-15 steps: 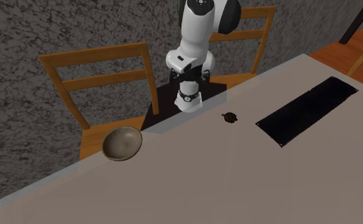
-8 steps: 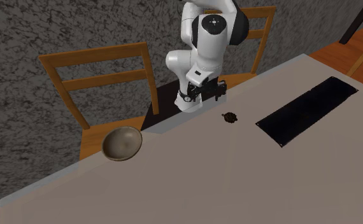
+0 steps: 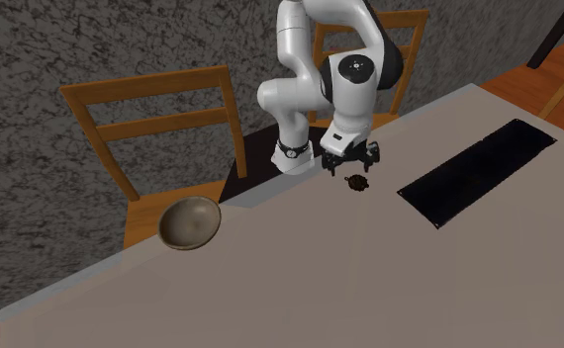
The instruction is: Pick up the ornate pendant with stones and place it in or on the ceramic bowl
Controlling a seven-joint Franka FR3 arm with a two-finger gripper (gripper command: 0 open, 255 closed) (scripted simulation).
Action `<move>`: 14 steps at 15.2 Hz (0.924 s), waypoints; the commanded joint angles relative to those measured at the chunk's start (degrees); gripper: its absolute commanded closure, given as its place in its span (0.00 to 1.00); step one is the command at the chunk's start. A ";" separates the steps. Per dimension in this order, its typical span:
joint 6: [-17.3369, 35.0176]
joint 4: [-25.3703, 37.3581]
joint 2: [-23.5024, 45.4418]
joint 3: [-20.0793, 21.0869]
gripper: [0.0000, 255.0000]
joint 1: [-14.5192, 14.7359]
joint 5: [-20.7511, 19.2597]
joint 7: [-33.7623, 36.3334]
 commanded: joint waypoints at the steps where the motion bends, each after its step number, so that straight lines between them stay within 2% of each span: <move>1: 3.65 -0.56 1.76 1.42 0.00 1.60 3.05 0.57; 9: 11.56 -3.96 5.78 4.01 0.00 3.18 6.39 0.15; 14: 12.14 -4.20 6.12 4.19 0.00 3.27 6.60 0.10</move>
